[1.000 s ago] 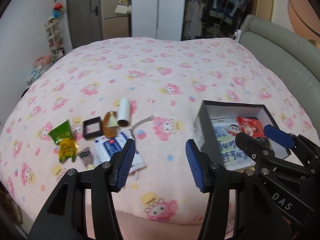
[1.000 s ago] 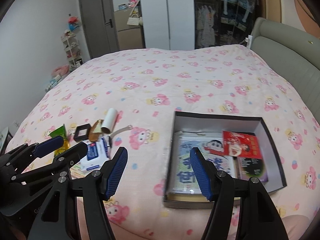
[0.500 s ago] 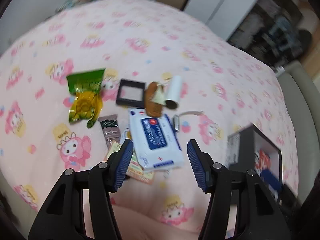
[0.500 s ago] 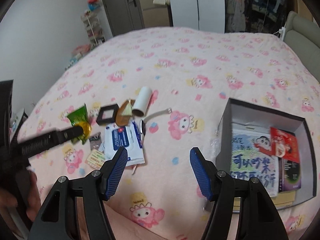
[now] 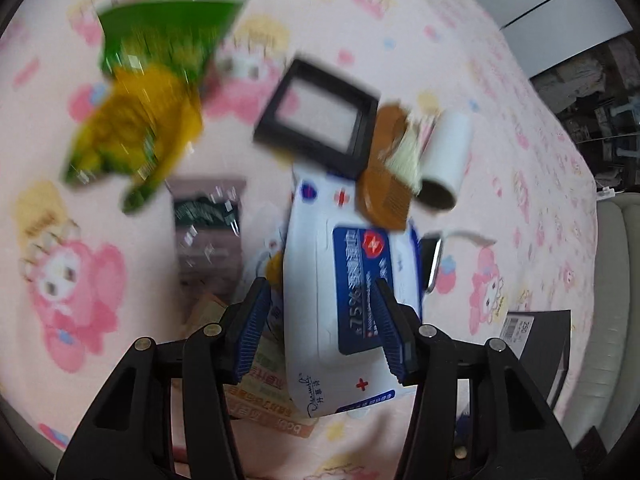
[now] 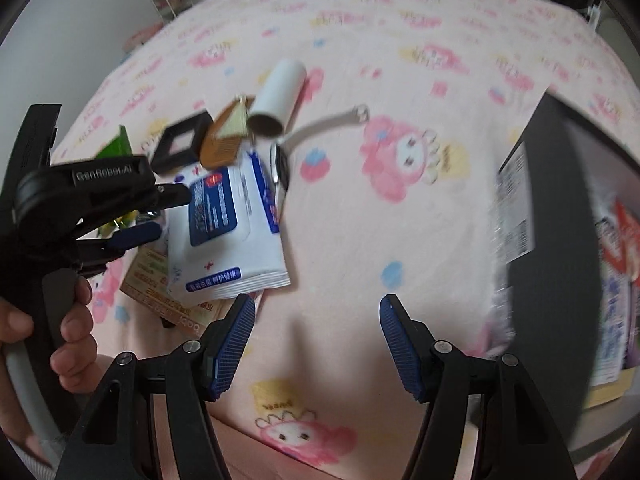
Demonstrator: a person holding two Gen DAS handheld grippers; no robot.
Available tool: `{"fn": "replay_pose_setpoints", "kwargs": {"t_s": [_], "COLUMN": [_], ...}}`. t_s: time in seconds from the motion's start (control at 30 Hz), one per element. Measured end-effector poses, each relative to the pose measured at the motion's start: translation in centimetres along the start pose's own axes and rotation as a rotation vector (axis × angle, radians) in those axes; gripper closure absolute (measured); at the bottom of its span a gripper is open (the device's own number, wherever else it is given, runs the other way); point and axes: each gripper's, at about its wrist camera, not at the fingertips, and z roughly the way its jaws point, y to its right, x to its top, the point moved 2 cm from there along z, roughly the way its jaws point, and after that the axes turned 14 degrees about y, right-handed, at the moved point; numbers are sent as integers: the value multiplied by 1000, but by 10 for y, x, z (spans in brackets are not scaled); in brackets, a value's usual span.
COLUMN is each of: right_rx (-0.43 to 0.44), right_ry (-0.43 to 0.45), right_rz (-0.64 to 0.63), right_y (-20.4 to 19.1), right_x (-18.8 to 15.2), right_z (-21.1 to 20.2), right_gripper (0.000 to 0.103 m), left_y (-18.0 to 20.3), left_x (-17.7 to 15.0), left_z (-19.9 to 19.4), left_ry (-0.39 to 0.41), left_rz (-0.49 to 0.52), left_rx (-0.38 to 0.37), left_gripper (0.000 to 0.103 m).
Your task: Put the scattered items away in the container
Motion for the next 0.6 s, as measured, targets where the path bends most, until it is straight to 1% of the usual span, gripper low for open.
{"fn": "replay_pose_setpoints", "kwargs": {"t_s": [0.03,0.07,0.1,0.17,0.23,0.33,0.47,0.53,0.6], "right_rx": [9,18,25,18,-5,-35,-57,-56,-52], "right_ry": [-6,-12,-17,-15,-12,-1,5,12,20], "right_rz": [6,12,18,20,32,65,104,115,121], "right_y": [-2,-5,-7,-7,-2,11,27,32,36], "right_x": [-1,-1,-2,-2,-3,-3,-2,0,2], "right_z": [4,8,11,14,14,11,8,6,4], "right_gripper": [41,41,41,41,41,41,41,41,41], "left_y": [1,4,6,10,16,30,46,45,36], "left_x": [-3,-5,-7,-11,-18,-34,-57,-58,-51], "left_z": [4,5,5,2,3,4,7,5,1], "left_ry": [-19,-27,-29,-26,-47,-100,-191,-198,-180], "left_rz": [6,20,33,59,92,152,193,169,96], "left_rx": [-7,-13,-15,-16,-29,-72,-167,-193,-212], "left_gripper": [52,55,61,65,66,67,67,67,67]}}
